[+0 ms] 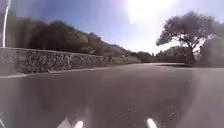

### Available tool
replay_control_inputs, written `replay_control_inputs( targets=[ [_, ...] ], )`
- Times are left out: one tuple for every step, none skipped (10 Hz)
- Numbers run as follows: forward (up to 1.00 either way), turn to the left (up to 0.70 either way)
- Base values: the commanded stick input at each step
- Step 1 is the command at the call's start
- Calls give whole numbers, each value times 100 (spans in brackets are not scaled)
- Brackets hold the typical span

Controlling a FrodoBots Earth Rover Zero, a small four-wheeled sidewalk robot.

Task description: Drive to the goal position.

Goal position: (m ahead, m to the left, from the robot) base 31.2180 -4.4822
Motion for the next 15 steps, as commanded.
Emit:
replay_control_inputs(
  targets=[
    [85,0],
    [85,0],
    [85,0],
    [85,0],
    [85,0],
    [85,0],
    [85,0],
    [85,0],
    [85,0],
    [85,0],
    [85,0],
    [85,0],
    [85,0],
    [85,0],
    [85,0]
  ],
)
